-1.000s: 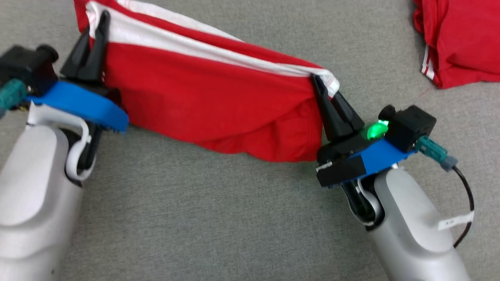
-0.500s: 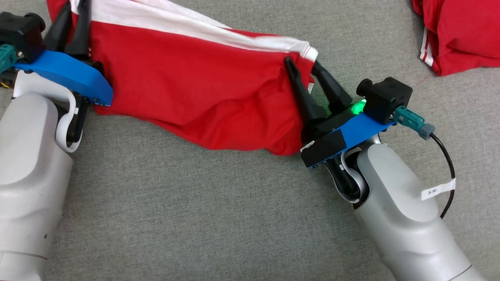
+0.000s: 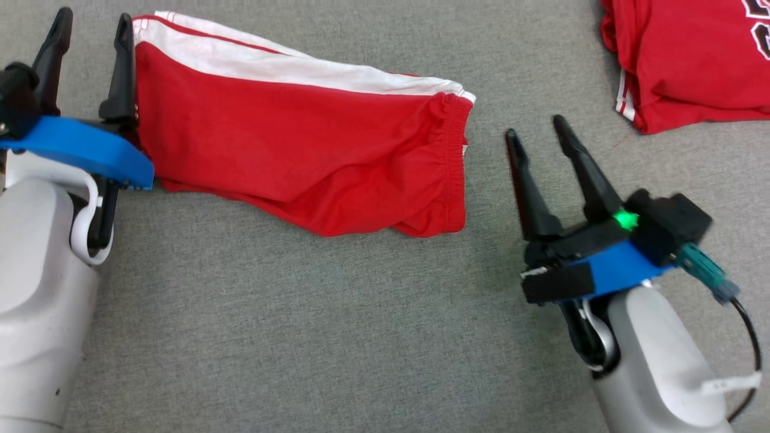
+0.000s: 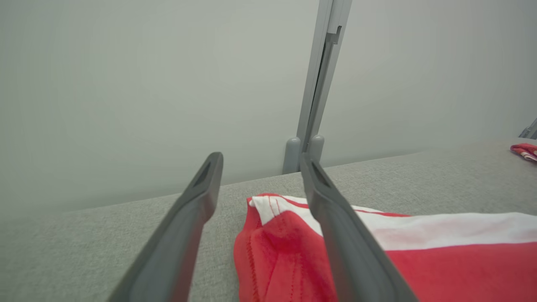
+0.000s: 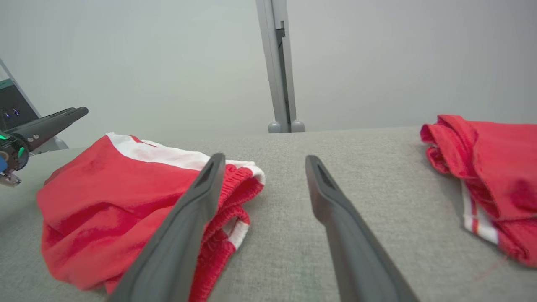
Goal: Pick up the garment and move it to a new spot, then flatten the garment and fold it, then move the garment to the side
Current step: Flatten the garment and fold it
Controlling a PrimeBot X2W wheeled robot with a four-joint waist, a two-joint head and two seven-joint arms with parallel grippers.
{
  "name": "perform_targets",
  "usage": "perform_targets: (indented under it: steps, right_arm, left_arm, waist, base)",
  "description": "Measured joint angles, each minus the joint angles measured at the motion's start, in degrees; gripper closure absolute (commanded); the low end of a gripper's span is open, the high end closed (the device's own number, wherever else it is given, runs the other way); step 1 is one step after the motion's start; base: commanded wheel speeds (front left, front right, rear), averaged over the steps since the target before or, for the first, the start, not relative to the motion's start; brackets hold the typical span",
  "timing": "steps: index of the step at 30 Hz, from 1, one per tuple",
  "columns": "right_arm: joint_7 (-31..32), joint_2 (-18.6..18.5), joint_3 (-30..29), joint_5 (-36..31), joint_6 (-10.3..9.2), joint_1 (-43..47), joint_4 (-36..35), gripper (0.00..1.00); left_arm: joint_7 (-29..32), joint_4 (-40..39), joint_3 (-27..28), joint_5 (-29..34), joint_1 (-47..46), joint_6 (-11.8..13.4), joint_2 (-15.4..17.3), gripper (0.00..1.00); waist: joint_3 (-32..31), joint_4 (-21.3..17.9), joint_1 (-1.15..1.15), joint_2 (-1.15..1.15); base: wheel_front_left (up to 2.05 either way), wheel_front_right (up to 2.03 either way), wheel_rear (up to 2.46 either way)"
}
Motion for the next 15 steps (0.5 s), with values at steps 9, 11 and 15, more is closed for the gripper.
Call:
perform_targets:
  steps: [9, 11, 15]
  right_arm:
    - [-0.05, -0.04, -5.41, -2.27, 0.00, 10.38, -11.71, 0.00]
    - [-0.05, -0.02, -5.80, -2.24, 0.00, 11.89, -13.01, 0.00]
    - [0.24, -0.03, -6.10, -2.27, 0.00, 13.22, -13.57, 0.00]
  left_arm:
    - [-0.08, -1.92, -0.18, 0.93, 5.28, 1.31, 1.09, 0.00]
    - [0.38, -1.82, -0.27, 0.89, 6.37, 1.63, 1.38, 0.00]
    - [4.12, -0.66, -1.45, 0.16, 8.88, 1.68, 1.79, 0.00]
  waist:
    - [-1.81, -0.75, 0.00, 0.00]
    - [-2.00, -0.93, 0.00, 0.00]
    - [-2.17, -1.01, 0.00, 0.00]
  base:
    - [0.00, 0.00, 0.00]
    - [0.00, 0.00, 0.00]
    - [0.00, 0.00, 0.00]
